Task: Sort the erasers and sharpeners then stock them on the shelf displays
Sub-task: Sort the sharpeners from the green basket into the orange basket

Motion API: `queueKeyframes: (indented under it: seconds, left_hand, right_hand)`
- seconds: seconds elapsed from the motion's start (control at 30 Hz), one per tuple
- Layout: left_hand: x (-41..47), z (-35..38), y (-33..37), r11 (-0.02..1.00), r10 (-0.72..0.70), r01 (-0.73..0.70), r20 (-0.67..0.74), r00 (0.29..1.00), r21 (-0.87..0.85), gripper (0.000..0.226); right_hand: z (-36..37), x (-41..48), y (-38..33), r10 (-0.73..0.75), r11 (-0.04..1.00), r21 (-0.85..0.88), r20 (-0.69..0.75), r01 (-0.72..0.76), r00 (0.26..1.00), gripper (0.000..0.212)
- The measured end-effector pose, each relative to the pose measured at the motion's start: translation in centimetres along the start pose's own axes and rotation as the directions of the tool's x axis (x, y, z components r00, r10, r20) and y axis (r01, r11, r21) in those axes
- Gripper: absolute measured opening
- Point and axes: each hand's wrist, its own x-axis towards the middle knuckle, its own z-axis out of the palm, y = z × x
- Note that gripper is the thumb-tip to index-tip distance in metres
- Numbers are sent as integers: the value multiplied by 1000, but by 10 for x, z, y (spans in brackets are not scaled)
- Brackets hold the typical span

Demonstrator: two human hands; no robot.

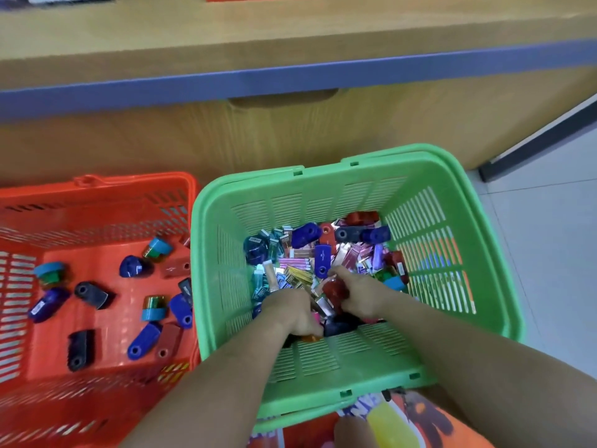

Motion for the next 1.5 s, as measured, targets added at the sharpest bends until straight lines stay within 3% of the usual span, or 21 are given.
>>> queueKeyframes:
  seconds: [0.07,0.17,0.27,0.33,0.37,0.4,0.43,0.5,0.57,0.67,0.73,0.8,0.87,0.97,1.1,1.17,1.23,1.3,1.37,1.43,1.5]
  left_hand:
    - [-1,3,-1,998,0,0,9,1000,-64,49]
    - [-3,8,2,997,38,-42,-63,997,-59,62]
    - [-13,-8,9,981,17,-46,-149,989,-189,52]
    - [-28,-34,13,951,16,-93,-255,967,-294,44]
    - [-40,-50,13,925,24,-144,-324,946,-352,40]
    - [-56,-68,10,870,38,-221,-387,921,-440,36]
    - [-75,-84,5,767,58,-317,-432,900,-557,32]
    - [-121,-113,-12,397,117,-496,-494,862,-772,27]
    - [-160,-134,-43,99,50,-594,-592,804,-798,24]
    - [-186,-151,-106,-57,-261,-698,-665,700,-713,28]
    - [-181,-145,-158,31,-442,-683,-623,645,-730,19]
    - [-164,-116,-212,207,-550,-533,-548,631,-821,18]
    - [-138,-72,-256,206,-585,-364,-412,698,-908,46]
    - [-108,-9,-282,153,-631,-159,-220,744,-975,40]
    - [-86,30,-289,223,-688,-28,-178,704,-974,50]
    - [-82,29,-291,272,-695,-16,-208,688,-962,47]
    - [-89,12,-284,308,-732,-73,-285,619,-949,41]
    - [-102,-16,-268,355,-716,-203,-405,569,-913,38]
    - [-121,-52,-239,447,-625,-352,-569,535,-822,36]
    - [-144,-85,-201,529,-478,-506,-732,486,-681,39]
    - [-163,-106,-161,561,-345,-597,-818,461,-573,39]
  right_hand:
    - [10,8,-4,16,997,-72,17,-15,1000,61]
    - [17,18,-8,12,975,-221,-59,-25,998,43]
    - [17,21,-12,7,960,-276,-148,-48,989,38]
    - [7,17,-12,62,996,-60,-117,-69,991,41]
    - [-5,10,-15,102,975,205,-55,-89,993,43]
    - [-23,0,-21,118,845,520,41,-122,992,46]
    - [-44,-12,-30,86,642,750,137,-160,987,51]
    - [-85,-34,-54,-61,332,935,155,-127,986,61]
    - [-117,-54,-93,-265,239,971,68,-2,962,59]
    - [-128,-76,-173,-482,258,956,1,141,876,39]
    - [-102,-80,-225,-528,352,920,44,172,848,31]
    - [-57,-77,-271,-459,487,859,95,161,883,28]
    - [-5,-57,-297,-338,636,754,79,166,938,30]
    - [60,-13,-304,-196,820,542,-38,185,980,34]
    - [79,7,-300,3,774,632,-69,41,998,41]
    - [69,6,-303,-5,795,602,-111,71,994,47]
    - [51,-4,-306,-61,806,572,-176,153,983,45]
    - [26,-22,-307,-124,742,632,-199,224,972,40]
    - [-7,-49,-303,-218,514,825,-139,234,966,33]
    - [-43,-79,-293,-414,275,937,-88,217,906,29]
    - [-73,-102,-280,-546,154,967,-87,202,833,32]
